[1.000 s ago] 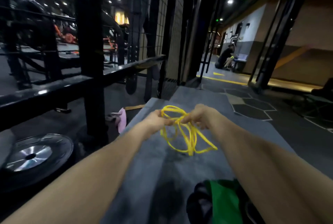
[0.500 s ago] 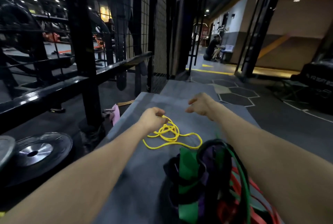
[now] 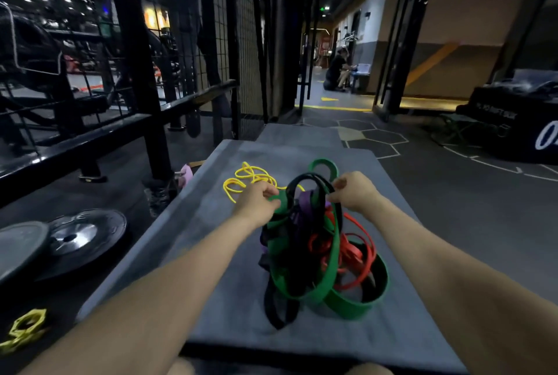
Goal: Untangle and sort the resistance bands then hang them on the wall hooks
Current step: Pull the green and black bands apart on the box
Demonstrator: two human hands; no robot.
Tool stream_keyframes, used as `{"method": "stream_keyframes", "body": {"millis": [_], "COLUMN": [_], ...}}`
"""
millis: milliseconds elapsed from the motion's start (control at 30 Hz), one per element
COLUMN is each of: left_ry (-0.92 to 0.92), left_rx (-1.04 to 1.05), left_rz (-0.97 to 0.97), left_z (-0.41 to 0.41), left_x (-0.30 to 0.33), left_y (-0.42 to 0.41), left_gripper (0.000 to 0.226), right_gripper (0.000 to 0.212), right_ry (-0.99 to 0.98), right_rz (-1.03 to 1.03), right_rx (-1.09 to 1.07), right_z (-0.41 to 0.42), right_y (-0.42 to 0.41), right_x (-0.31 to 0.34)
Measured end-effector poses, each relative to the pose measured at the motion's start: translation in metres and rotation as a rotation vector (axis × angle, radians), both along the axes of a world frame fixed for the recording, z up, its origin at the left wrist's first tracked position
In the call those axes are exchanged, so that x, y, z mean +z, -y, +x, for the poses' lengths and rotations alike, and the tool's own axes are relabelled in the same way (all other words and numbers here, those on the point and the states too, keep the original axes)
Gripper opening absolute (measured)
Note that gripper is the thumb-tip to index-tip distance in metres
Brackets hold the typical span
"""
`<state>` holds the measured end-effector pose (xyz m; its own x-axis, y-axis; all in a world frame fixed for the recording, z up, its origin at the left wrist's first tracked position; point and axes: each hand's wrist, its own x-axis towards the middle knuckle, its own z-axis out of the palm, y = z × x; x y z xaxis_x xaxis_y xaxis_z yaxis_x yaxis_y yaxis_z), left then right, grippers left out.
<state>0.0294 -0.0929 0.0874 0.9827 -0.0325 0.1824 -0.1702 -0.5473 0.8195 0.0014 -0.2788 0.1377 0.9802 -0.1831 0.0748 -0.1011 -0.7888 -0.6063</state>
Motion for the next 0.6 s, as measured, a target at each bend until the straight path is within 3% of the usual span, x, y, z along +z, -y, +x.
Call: {"method": "stream_keyframes", "body": {"millis": [100, 200, 433, 600], "left_ry": [-0.026, -0.053, -0.047, 0.028], "left_rx": [-0.046, -0.106, -0.170, -0.142], "left_rz": [-0.012, -0.047, 0.290, 0.425], "left_z": [-0.029, -0.050, -0.073, -0.068], "left_x": [-0.015, -0.036, -0.069, -0.074], "left_y": [0.012, 0.025, 0.054, 0.048], "left_gripper": [0.026, 0.029, 0.055, 0.030], "right_gripper": [0.018, 0.032, 0.031, 0.043], "right_ry": [-0.006, -0.042, -0.017, -0.004], "right_rz": [0.066, 0.099, 0.213, 0.447], "right_rx": [-0.019, -0.022, -0.060, -0.076], "right_z": [-0.025, -0.041, -0.046, -0.031], "right_y": [0.009, 0.017, 0.017, 0.008], "right_x": [-0.018, -0.039, -0.070, -0.078]}}
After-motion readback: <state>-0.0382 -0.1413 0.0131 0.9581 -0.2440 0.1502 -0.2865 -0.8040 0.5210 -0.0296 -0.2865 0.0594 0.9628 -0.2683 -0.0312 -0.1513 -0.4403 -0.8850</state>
